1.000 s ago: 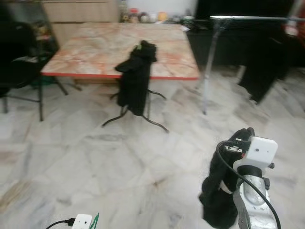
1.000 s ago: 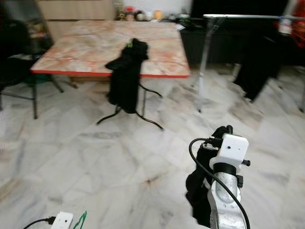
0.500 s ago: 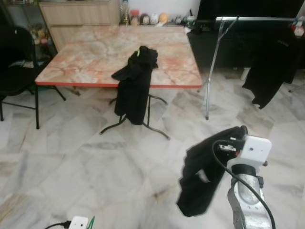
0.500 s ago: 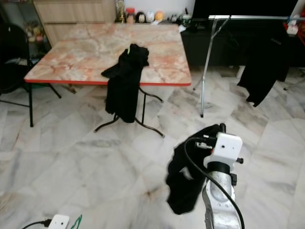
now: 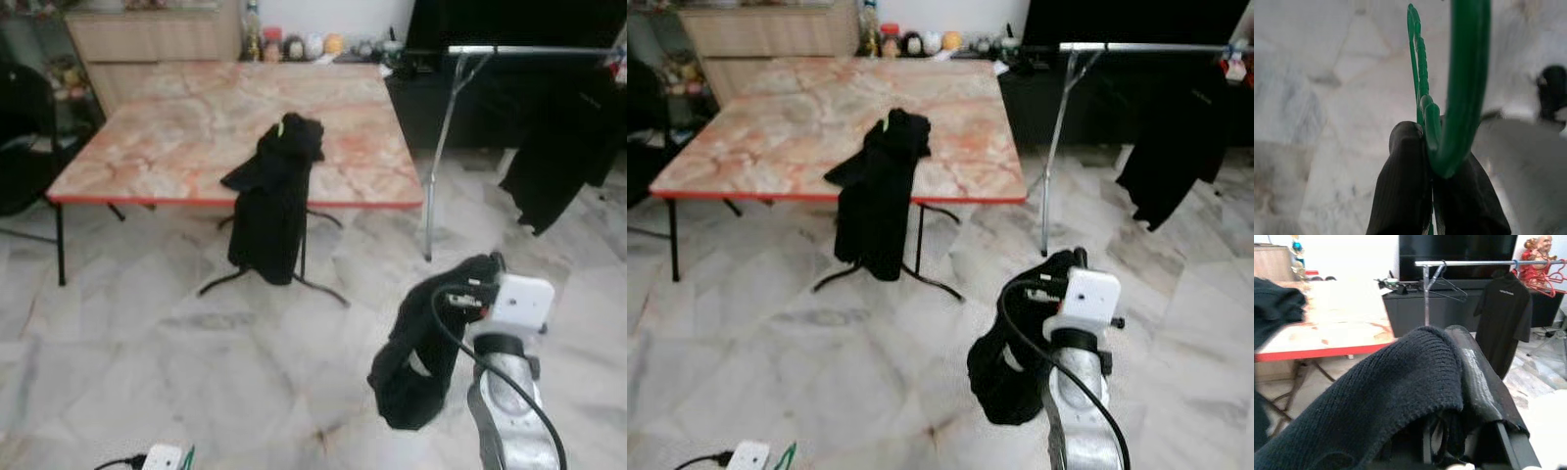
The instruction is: Hang hanger
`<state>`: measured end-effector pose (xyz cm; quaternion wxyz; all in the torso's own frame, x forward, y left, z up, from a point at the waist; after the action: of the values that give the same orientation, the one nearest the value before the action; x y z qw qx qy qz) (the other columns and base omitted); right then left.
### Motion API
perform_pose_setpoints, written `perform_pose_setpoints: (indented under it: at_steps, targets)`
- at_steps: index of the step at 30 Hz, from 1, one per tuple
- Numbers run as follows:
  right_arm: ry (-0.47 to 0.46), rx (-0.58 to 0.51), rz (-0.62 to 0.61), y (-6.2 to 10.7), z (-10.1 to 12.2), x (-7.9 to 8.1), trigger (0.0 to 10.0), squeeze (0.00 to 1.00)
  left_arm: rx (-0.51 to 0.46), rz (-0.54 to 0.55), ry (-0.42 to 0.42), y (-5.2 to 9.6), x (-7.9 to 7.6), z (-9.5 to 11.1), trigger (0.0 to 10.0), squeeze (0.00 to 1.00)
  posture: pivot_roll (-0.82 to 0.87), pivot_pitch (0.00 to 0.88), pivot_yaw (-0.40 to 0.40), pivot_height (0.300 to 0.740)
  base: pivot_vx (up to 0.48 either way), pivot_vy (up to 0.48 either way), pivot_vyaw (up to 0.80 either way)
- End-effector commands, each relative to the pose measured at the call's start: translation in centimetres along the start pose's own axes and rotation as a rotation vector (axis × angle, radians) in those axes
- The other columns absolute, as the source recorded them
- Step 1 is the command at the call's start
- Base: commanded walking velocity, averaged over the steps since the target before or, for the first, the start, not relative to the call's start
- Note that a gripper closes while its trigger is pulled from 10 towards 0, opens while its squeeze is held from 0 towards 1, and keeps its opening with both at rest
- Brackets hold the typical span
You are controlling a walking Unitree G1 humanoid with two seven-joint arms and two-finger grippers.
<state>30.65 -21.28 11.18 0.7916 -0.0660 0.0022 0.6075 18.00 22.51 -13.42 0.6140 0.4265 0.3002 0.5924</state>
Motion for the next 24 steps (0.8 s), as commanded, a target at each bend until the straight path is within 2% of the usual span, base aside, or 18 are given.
perform_pose_setpoints:
  at_steps: [1, 3, 13, 19, 24]
  targets:
    - [0.001, -0.077, 0.032, -0.3, 1.9, 0.9, 10.0, 0.0, 0.026, 0.006, -0.012, 0.1, 0.3, -0.9, 10.0, 0.0, -0.02, 0.0, -0.019, 0.74, 0.368, 0.0, 0.8]
    - [0.0, -0.08, 0.035, -0.3, 1.9, 1.0, 10.0, 0.0, 0.026, 0.006, -0.012, 0.1, 0.3, -0.9, 10.0, 0.0, -0.02, 0.0, -0.019, 0.74, 0.368, 0.0, 0.8]
    - [-0.011, -0.088, 0.029, -0.5, 2.3, 0.7, 10.0, 0.0, 0.028, 0.0, -0.028, 0.1, 0.2, -0.9, 10.0, 0.0, -0.03, 0.0, -0.019, 0.74, 0.367, 0.0, 0.0]
    - [-0.028, -0.15, 0.044, -1.3, 4.6, 1.0, 10.0, 0.0, 0.046, 0.011, -0.027, 0.3, 0.7, -1.7, 10.0, 0.0, -0.03, 0.0, -0.02, 0.74, 0.361, 0.0, 0.0]
    - [-0.053, -0.243, 0.082, -2.3, 8.0, 1.9, 10.0, 0.0, 0.046, 0.009, -0.022, 0.3, 0.5, -1.7, 10.0, 0.0, -0.04, 0.0, -0.019, 0.74, 0.196, 0.0, 0.0]
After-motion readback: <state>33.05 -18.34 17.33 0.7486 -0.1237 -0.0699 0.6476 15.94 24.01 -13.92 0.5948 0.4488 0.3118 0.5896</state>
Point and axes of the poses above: a point about 5 cm out from each wrist's last joint towards the gripper, its own y axis pointing back from the gripper into the wrist, its own z axis along the axis of the wrist's last joint, x = y × z, the point moved 5 cm from there along -y, pointing out of the wrist towards the gripper, and after that the axes turned 1 degree about -y, right-handed, at the moved point
